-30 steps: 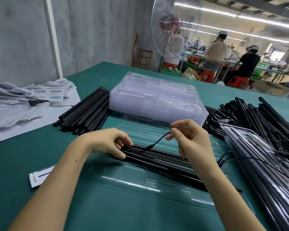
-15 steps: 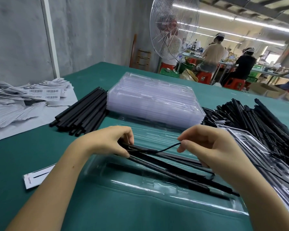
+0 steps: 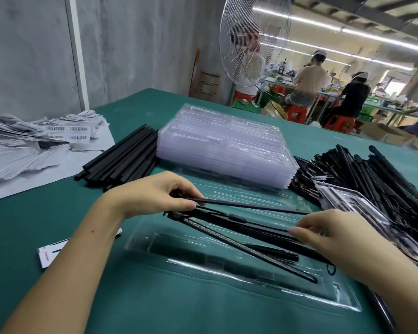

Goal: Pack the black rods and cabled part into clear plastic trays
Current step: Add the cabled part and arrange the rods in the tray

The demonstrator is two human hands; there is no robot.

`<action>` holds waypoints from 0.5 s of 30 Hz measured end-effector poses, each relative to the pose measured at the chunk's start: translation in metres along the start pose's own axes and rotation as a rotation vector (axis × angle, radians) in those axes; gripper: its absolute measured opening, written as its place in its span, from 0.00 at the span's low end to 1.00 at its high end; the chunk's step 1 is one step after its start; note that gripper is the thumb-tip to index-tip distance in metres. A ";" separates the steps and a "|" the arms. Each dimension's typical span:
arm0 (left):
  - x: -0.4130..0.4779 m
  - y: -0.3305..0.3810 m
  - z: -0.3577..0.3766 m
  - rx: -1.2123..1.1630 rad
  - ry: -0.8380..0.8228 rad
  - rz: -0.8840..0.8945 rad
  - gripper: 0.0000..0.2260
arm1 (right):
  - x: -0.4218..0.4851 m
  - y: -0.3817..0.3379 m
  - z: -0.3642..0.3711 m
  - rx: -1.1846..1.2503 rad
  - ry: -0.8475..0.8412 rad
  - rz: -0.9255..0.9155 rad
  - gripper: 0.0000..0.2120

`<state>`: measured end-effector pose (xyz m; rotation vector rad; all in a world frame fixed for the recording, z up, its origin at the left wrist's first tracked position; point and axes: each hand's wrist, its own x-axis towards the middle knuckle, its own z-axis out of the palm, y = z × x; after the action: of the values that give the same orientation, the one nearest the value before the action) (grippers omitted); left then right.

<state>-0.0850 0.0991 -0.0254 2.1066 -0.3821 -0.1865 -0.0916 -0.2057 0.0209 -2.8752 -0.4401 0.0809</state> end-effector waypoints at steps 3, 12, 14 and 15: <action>0.001 0.001 0.000 -0.019 -0.003 -0.026 0.07 | 0.007 0.008 0.008 -0.055 0.006 0.068 0.18; 0.000 0.001 0.002 -0.193 -0.046 -0.078 0.10 | 0.026 0.022 0.003 0.094 0.131 -0.043 0.26; 0.000 -0.001 0.000 -0.261 -0.037 -0.095 0.10 | 0.029 0.029 0.001 0.243 0.062 -0.054 0.23; -0.001 -0.002 -0.001 -0.279 -0.036 -0.103 0.10 | 0.030 0.032 0.001 0.313 -0.002 -0.045 0.22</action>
<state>-0.0850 0.1008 -0.0268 1.8497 -0.2523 -0.3197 -0.0543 -0.2262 0.0123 -2.5571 -0.4481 0.1329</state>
